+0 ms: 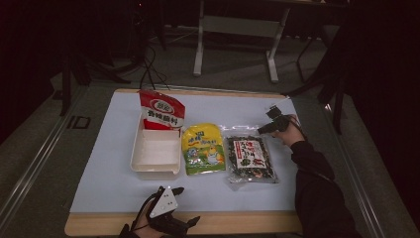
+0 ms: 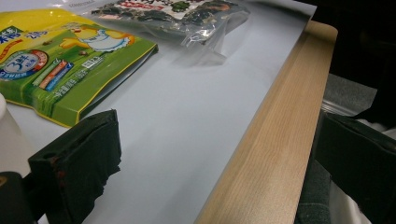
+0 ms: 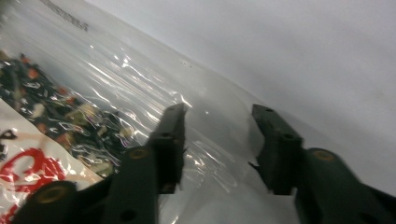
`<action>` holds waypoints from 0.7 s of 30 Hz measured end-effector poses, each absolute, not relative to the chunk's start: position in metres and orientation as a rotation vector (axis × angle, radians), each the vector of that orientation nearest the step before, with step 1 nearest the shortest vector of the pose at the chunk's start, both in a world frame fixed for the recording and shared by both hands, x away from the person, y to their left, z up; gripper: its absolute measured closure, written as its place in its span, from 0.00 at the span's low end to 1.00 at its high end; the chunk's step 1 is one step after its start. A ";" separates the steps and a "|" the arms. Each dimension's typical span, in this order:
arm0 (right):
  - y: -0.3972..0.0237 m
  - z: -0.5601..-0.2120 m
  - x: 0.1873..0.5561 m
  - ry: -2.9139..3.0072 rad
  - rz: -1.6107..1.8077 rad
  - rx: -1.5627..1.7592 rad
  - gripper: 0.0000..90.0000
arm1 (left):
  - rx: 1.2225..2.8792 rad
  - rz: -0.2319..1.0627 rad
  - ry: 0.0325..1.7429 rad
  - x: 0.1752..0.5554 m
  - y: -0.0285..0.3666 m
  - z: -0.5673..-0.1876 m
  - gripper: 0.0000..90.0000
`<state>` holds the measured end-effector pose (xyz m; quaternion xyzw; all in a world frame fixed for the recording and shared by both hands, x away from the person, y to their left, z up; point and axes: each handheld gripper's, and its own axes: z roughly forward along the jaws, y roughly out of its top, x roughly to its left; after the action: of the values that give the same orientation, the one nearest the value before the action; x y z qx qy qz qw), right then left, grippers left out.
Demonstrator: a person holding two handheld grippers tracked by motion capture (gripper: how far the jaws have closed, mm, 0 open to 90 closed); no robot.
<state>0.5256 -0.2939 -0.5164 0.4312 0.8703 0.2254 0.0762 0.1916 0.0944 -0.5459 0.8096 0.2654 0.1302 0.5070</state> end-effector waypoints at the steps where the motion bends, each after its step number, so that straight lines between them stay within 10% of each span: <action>1: -0.293 -0.515 0.524 2.609 0.645 1.275 0.83 | 1.952 0.314 0.639 0.192 0.094 -0.546 0.02; 7: -0.288 -0.514 0.519 2.610 0.582 1.224 0.98 | 1.953 0.312 0.638 0.192 0.093 -0.546 0.02; 21: -0.294 -0.491 0.505 2.560 0.652 1.141 1.00 | 1.950 0.313 0.632 0.193 0.092 -0.544 0.02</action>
<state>0.5050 -0.2941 -0.4913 0.3930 0.8819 0.2247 0.1317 0.1927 0.0917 -0.5444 0.8094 0.2625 0.1298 0.5090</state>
